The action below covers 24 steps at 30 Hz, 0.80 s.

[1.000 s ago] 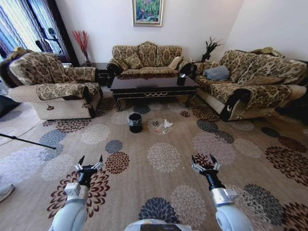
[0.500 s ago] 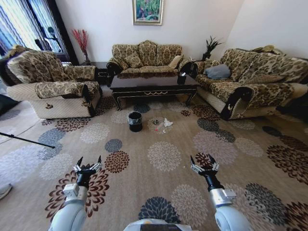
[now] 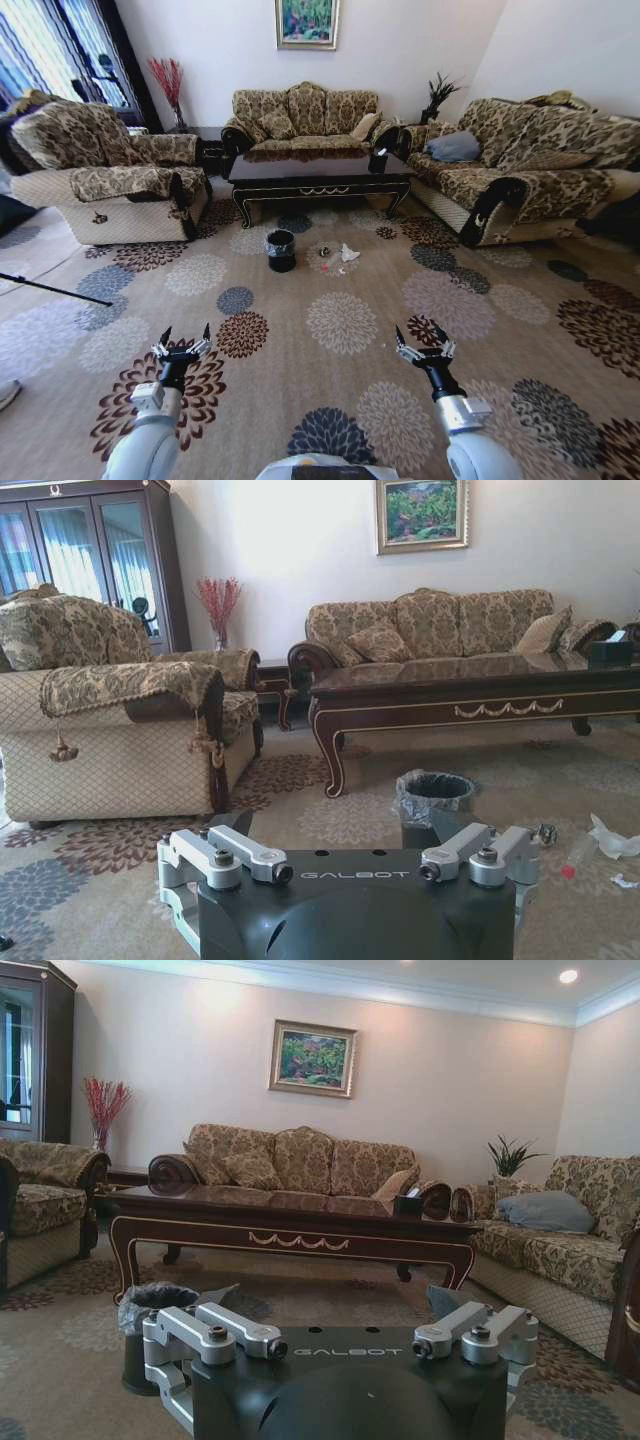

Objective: Move to the front of the table and pick up the trash from the floor, then place it into the trash bin.

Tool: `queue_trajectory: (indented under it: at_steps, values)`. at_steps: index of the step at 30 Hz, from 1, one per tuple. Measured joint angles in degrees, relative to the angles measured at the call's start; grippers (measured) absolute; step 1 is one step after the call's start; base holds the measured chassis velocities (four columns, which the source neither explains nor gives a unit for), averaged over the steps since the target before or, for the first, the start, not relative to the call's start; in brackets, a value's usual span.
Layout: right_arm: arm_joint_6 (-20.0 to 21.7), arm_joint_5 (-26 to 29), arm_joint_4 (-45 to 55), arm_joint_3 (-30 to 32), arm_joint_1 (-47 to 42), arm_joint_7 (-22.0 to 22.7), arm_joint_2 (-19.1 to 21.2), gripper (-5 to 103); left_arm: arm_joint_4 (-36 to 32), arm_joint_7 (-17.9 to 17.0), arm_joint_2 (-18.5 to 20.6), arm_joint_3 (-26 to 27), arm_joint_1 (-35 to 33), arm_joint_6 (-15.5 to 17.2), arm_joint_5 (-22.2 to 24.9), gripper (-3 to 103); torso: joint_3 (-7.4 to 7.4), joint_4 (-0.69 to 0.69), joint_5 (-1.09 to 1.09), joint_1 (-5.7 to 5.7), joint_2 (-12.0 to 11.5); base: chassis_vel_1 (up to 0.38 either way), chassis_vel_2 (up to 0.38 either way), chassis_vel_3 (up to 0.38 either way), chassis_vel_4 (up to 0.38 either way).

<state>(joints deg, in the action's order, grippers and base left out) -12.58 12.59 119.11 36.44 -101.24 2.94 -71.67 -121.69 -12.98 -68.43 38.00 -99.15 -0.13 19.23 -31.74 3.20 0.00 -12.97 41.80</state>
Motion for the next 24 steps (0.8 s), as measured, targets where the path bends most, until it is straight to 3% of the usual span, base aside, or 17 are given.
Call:
queue_trajectory:
  at_steps: [17, 24]
  values:
    - [-1.0, -1.2, -1.3, -0.6, -0.6, -0.1, -0.8, 100, 0.9, 0.1, -0.8, -0.6, -1.4, -0.6, -0.1, 100, 2.26, 0.00, 0.00, 1.70, -4.0, 0.000, 0.000, 0.000, 0.000]
    - [-1.0, -1.2, -0.8, -0.5, -0.6, 0.0, -0.8, 100, -0.2, 0.0, 0.7, 0.4, -1.2, -0.7, -0.1, 100, 3.40, 0.00, 0.00, 2.42, -5.8, 0.000, 0.000, 0.000, 0.000]
